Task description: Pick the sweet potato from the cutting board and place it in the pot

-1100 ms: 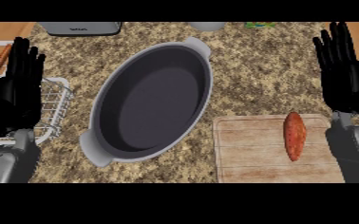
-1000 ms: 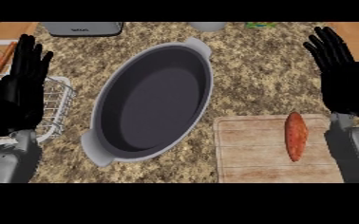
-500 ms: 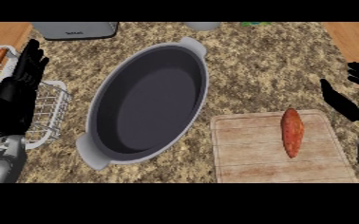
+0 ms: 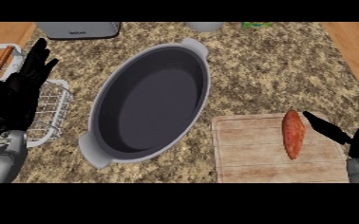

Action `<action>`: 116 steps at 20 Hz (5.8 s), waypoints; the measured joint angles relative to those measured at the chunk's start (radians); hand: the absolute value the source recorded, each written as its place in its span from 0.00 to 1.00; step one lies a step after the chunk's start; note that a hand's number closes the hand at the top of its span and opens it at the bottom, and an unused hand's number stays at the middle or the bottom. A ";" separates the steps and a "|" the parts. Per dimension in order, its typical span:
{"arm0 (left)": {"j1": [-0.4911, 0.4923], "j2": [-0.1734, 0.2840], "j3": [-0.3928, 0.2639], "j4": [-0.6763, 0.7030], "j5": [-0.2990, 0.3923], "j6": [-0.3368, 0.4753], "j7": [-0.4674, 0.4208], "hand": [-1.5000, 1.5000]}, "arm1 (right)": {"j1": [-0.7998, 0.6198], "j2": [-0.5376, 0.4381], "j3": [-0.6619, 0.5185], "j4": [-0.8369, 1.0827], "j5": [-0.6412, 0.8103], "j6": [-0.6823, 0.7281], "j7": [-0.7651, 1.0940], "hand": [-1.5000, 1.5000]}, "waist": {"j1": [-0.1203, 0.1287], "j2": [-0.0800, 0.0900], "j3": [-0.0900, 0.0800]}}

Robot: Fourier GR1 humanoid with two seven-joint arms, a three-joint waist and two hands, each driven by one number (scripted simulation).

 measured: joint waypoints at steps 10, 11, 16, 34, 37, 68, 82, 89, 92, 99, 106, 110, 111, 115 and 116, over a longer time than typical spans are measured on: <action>-0.053 -0.005 -0.022 0.006 -0.009 -0.016 0.048 0.50 | 0.068 -0.133 0.131 -0.023 0.112 0.199 0.386 0.00 | 0.035 0.009 -0.011; -0.059 -0.006 -0.024 0.009 -0.009 -0.018 0.054 0.50 | 0.067 -0.142 0.146 -0.035 0.110 0.234 0.429 0.00 | 0.039 0.009 -0.012; -0.081 -0.014 -0.034 0.028 -0.011 -0.026 0.072 0.50 | 0.037 -0.175 0.212 -0.122 0.096 0.397 0.647 0.00 | 0.052 0.006 -0.010; -0.065 -0.029 -0.024 0.044 -0.032 -0.024 0.067 0.50 | -0.050 -0.215 0.272 -0.325 0.088 0.615 1.021 0.00 | 0.041 -0.006 0.007; -0.064 -0.030 -0.023 0.043 -0.036 -0.026 0.068 0.50 | -0.049 -0.206 0.278 -0.320 0.099 0.619 1.022 0.00 | 0.040 -0.005 0.008; -0.058 -0.055 -0.002 0.040 -0.049 -0.043 0.059 0.50 | -0.058 -0.066 0.253 -0.138 0.130 0.637 0.988 0.00 | 0.041 -0.004 0.010; -0.058 -0.065 0.004 0.044 -0.061 -0.051 0.045 0.50 | -0.091 -0.070 0.269 -0.088 0.262 0.621 0.940 1.00 | 0.043 -0.008 0.005; -0.050 -0.065 0.011 0.041 -0.062 -0.056 0.049 0.50 | -0.117 -0.095 0.280 -0.103 0.354 0.623 0.945 1.00 | 0.037 -0.009 0.009; -0.036 -0.060 0.017 0.036 -0.068 -0.052 0.061 0.50 | -0.081 -0.084 0.342 -0.173 0.425 0.619 0.946 1.00 | 0.021 -0.016 0.008; 0.006 -0.045 0.039 0.017 -0.070 -0.043 0.087 0.50 | 0.029 -0.081 0.488 -0.393 0.642 0.608 0.960 1.00 | -0.022 -0.032 0.005; 0.031 -0.037 0.056 0.001 -0.068 -0.040 0.110 0.50 | 0.018 -0.060 0.503 -0.668 0.888 0.592 0.972 1.00 | -0.047 -0.040 0.003; 0.028 -0.037 0.056 -0.003 -0.072 -0.039 0.120 0.50 | -0.019 -0.025 0.509 -0.830 1.022 0.601 0.974 1.00 | -0.046 -0.038 0.003; 0.028 -0.036 0.056 -0.004 -0.071 -0.041 0.122 0.50 | -0.028 -0.017 0.511 -0.869 1.051 0.609 0.976 1.00 | -0.045 -0.037 0.002; 0.014 -0.041 0.054 -0.005 -0.066 -0.050 0.116 0.50 | -0.065 0.021 0.530 -0.973 1.155 0.656 0.983 1.00 | -0.030 -0.029 0.000; 0.010 -0.044 0.053 -0.005 -0.066 -0.050 0.112 0.50 | -0.076 0.034 0.538 -0.992 1.171 0.672 0.984 1.00 | -0.025 -0.026 0.000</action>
